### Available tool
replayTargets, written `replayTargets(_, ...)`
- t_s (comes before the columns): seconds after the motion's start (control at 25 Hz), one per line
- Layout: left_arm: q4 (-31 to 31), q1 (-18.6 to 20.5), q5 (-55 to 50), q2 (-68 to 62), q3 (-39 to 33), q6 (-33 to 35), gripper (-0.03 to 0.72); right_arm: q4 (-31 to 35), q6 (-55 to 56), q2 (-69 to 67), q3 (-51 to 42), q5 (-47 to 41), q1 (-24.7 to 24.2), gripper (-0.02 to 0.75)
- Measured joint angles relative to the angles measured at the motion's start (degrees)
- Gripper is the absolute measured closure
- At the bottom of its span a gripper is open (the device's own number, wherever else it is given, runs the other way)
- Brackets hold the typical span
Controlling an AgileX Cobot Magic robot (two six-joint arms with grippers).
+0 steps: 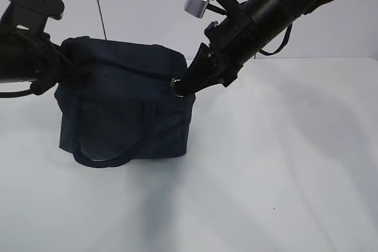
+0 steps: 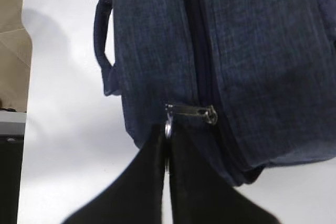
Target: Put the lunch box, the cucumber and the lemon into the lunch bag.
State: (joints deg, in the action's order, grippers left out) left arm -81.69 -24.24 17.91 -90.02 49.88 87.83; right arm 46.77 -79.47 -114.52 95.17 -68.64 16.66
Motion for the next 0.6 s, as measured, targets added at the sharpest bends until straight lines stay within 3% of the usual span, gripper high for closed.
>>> replayTargets(0.2,6.2,0.0,-3.3,2.6,0.0,0.2,0.692,-0.2,-0.1,0.2,2.4,0.0,0.0,0.730)
replayTargets(0.44,8.3,0.0,-7.0,2.7,-0.7,0.8,0.667,-3.3,2.5,0.2,7.5,-0.9,0.0,0.730)
replayTargets(0.52,8.5,0.2,-7.7,2.7,-1.0,1.7,0.617,-4.3,3.7,0.2,8.2,-1.1,0.0,0.730)
replayTargets(0.6,8.6,1.3,-9.0,2.7,-1.0,2.5,0.491,-5.2,4.5,0.2,8.5,-1.1,0.0,0.730)
